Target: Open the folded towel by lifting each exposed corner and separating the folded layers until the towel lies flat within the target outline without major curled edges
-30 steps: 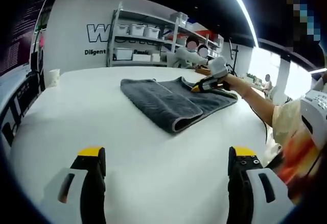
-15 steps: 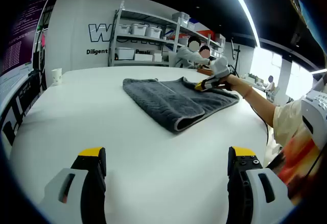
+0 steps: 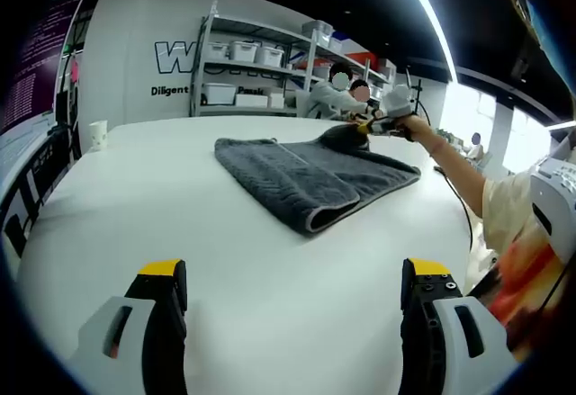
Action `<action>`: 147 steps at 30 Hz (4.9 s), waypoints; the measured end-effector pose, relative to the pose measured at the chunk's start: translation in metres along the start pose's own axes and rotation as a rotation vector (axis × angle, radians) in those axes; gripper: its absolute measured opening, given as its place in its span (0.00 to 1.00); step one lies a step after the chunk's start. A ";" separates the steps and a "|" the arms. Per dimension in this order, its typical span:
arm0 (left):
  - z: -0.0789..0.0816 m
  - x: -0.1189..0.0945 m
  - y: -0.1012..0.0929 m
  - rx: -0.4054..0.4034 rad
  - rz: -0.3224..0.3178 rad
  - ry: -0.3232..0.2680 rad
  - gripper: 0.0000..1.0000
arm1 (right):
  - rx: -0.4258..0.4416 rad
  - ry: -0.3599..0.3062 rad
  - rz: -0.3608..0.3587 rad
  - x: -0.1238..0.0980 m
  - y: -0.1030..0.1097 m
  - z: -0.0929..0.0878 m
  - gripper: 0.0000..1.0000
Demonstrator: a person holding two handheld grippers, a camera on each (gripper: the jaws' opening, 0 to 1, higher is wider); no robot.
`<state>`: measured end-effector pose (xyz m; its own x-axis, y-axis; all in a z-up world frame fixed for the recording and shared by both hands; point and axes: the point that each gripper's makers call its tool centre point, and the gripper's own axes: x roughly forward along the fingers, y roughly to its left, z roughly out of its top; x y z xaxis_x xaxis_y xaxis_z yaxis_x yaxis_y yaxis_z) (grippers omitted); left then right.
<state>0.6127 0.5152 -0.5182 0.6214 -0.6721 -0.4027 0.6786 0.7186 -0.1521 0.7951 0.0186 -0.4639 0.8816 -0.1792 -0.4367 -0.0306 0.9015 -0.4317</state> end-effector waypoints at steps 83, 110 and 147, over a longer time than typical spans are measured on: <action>0.001 -0.010 -0.013 -0.005 -0.001 -0.019 0.99 | -0.299 0.462 -0.320 0.054 -0.147 -0.073 0.95; 0.005 0.009 -0.026 0.012 -0.061 -0.005 0.99 | -0.001 0.245 0.010 -0.085 -0.057 -0.108 0.99; 0.046 0.071 -0.060 0.031 -0.108 -0.056 0.92 | 0.197 0.008 0.186 -0.198 0.077 -0.131 0.99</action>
<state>0.6342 0.4167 -0.4960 0.5644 -0.7548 -0.3343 0.7539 0.6362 -0.1637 0.5562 0.0722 -0.5144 0.8657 -0.0057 -0.5006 -0.0988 0.9783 -0.1820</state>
